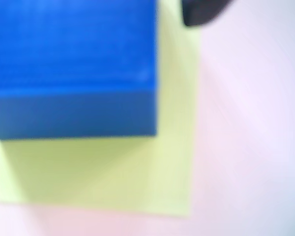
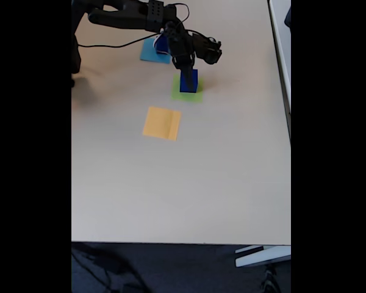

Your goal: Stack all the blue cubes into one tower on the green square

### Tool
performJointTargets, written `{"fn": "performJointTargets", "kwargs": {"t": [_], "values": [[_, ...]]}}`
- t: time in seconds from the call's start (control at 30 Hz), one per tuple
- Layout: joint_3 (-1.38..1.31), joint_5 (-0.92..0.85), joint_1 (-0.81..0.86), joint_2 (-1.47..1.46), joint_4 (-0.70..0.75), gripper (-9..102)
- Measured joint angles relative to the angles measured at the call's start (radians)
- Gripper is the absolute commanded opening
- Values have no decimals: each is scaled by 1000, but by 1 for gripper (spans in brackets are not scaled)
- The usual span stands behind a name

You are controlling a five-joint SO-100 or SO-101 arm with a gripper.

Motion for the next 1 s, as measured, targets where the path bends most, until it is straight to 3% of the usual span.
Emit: {"fn": "performJointTargets", "kwargs": {"t": [0.33,0.5,0.6,0.83,1.0], "values": [[-38,-141,-20,38,-110,41],[-20,41,-38,156,-83,41],[-18,58,-34,183,-28,41],[-18,-101,-63,235,28,41],[-18,-396,-66,278,-84,44]]}}
